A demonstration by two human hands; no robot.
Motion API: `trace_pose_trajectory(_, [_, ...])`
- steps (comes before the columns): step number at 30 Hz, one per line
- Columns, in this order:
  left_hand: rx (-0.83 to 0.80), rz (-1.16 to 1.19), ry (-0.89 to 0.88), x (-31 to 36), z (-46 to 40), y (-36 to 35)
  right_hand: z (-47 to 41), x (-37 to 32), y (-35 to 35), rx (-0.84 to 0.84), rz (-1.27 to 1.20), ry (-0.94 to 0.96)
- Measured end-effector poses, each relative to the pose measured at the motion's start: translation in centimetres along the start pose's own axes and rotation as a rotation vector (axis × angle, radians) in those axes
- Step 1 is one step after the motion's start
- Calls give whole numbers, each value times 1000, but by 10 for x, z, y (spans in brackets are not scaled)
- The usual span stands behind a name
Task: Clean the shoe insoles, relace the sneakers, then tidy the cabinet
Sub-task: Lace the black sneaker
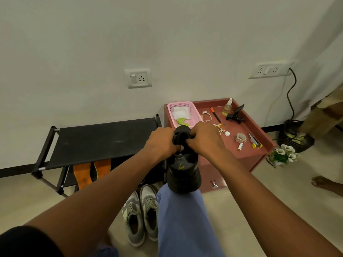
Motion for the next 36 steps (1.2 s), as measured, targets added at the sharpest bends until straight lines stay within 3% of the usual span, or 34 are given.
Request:
trace_pose_trajectory(11, [231, -125, -16, -56, 54, 106, 3, -121, 50, 102, -70, 218])
trace_pose_trajectory(19, [422, -187, 191, -185, 124, 203, -5, -286, 34, 102, -242, 464])
trace_pose_trajectory(27, [601, -182, 534, -363, 225, 222, 16, -467, -83, -198, -363, 729])
trace_pose_trajectory(36, [588, 9, 844, -536, 270, 100, 40, -563, -313, -652, -366, 918])
Point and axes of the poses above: each hand's wrist, its own z-axis away from the middle knuckle, its own y-axis out of the back of the hand, x = y × z, the point moved 8 cm from there along -z, towards the middle knuckle, and after that the axes turned 7 degrees about y, right-handed, at the moved point
